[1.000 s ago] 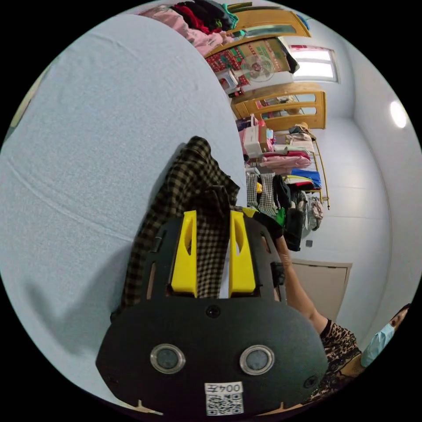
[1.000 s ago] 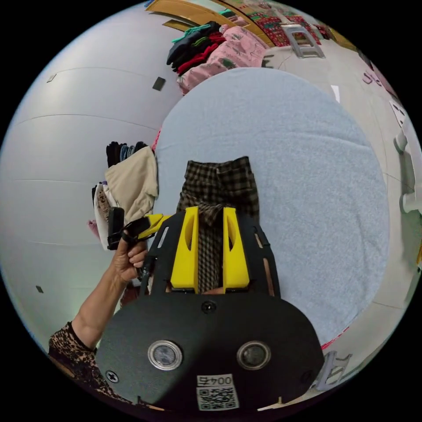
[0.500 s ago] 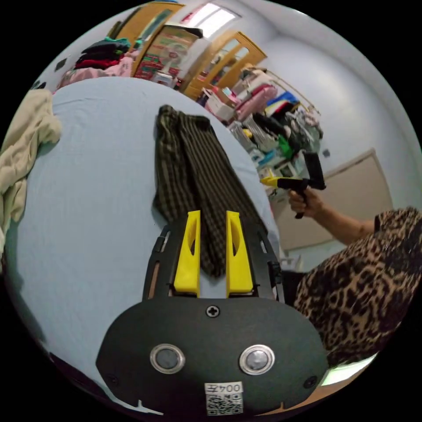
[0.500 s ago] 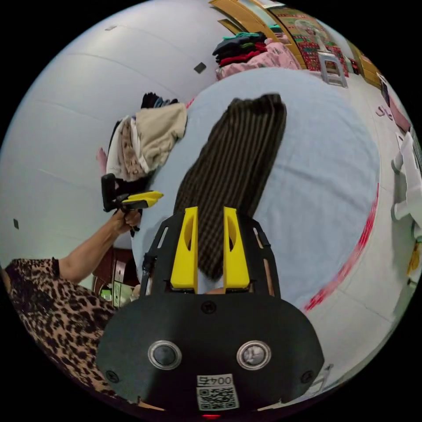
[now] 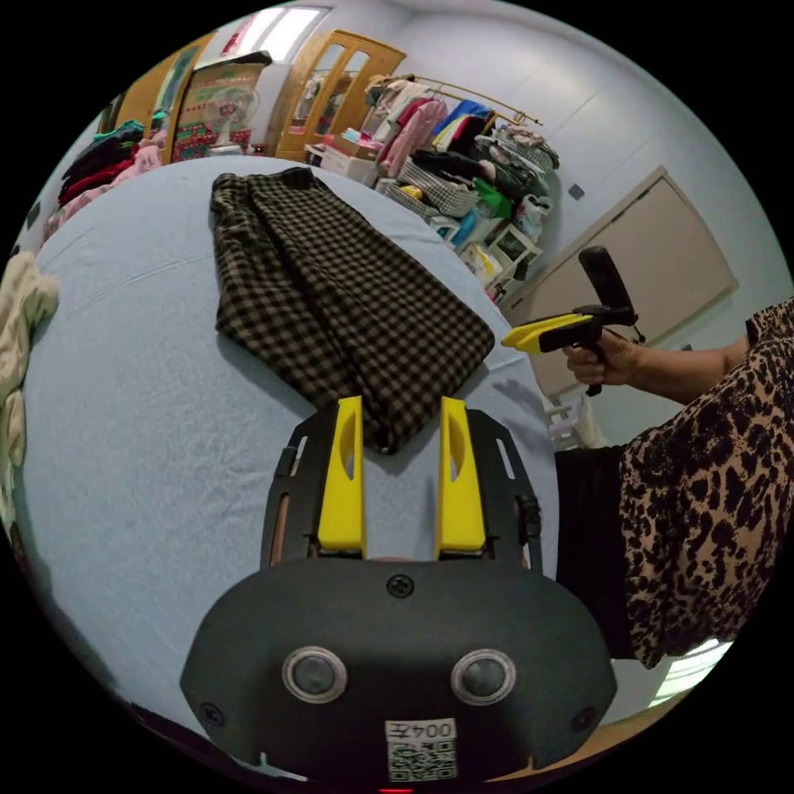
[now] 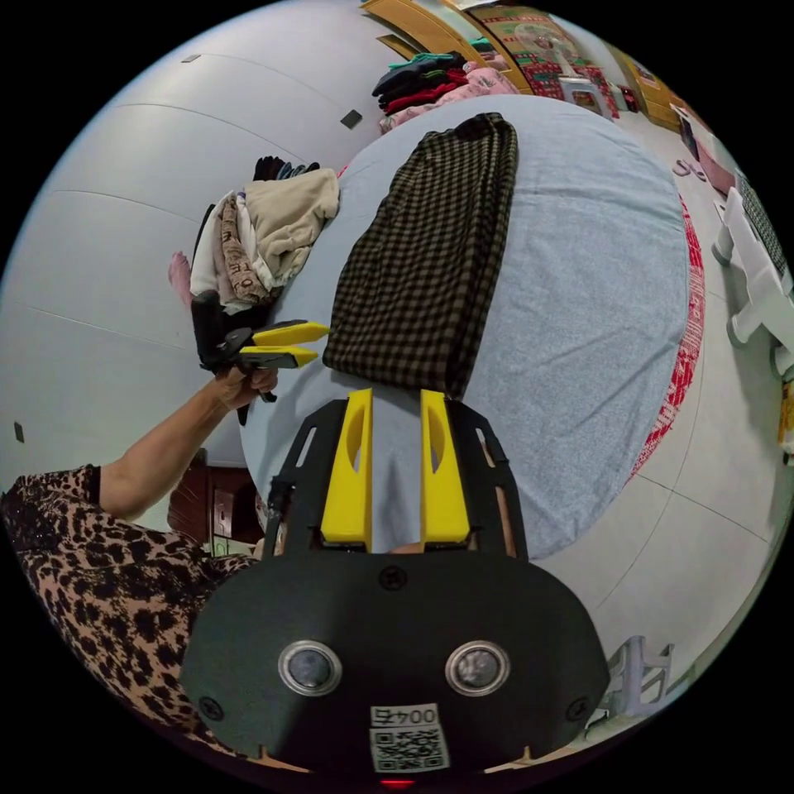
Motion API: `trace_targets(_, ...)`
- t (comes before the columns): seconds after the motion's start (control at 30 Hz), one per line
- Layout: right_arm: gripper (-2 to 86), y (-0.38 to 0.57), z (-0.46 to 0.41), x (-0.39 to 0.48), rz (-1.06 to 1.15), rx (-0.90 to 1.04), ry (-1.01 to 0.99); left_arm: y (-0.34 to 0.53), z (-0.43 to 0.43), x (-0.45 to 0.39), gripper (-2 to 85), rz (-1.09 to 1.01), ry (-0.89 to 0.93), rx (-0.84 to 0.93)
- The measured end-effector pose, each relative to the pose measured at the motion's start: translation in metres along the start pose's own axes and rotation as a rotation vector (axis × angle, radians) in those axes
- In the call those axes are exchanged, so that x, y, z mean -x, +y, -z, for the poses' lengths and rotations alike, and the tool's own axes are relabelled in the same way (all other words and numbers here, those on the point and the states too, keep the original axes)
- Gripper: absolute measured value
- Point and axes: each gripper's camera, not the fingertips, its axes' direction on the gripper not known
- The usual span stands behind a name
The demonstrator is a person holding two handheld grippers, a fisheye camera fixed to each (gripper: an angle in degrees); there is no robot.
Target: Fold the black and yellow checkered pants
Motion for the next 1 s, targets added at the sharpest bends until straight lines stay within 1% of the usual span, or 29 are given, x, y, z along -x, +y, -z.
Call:
trace_targets(0.1,8.8,0.006,0.001,-0.001,0.006,-0.004,-0.004,0.000,-0.015,0.011,13.2,0.003,0.040,0.043)
trace_targets(0.27,8.6,0.021,0.002,-0.008,0.019,-0.005,0.010,0.022,-0.028,0.020,12.8,0.023,0.218,0.059)
trace_targets(0.33,8.7,0.027,0.002,-0.012,0.025,0.001,0.016,0.036,-0.031,0.017,12.9,0.018,0.233,0.080)
trace_targets(0.4,8.8,0.034,0.000,-0.016,0.035,0.008,0.028,0.050,-0.029,0.019,12.9,0.049,0.230,0.035)
trace_targets(0.47,9.1,0.042,-0.004,-0.022,0.048,0.022,0.042,0.058,-0.031,0.029,12.3,0.107,0.267,0.006)
trace_targets(0.6,9.4,0.050,-0.007,-0.028,0.047,0.007,0.024,0.061,-0.037,0.035,8.8,0.148,0.249,0.008)
trace_targets(0.67,9.7,0.054,-0.008,-0.029,0.066,-0.005,0.028,0.063,-0.034,0.032,4.8,0.148,0.147,0.077)
trace_targets(0.77,10.6,0.061,-0.009,-0.031,0.099,-0.022,0.036,0.077,-0.032,0.041,3.5,0.189,0.140,0.093)
trace_targets(0.83,11.0,0.065,-0.012,-0.035,0.114,-0.023,0.030,0.085,-0.036,0.049,3.1,0.221,0.173,0.082)
trace_targets(1.0,11.5,0.071,-0.012,-0.054,0.090,-0.082,-0.022,0.095,-0.041,0.060,2.6,0.270,0.212,0.080)
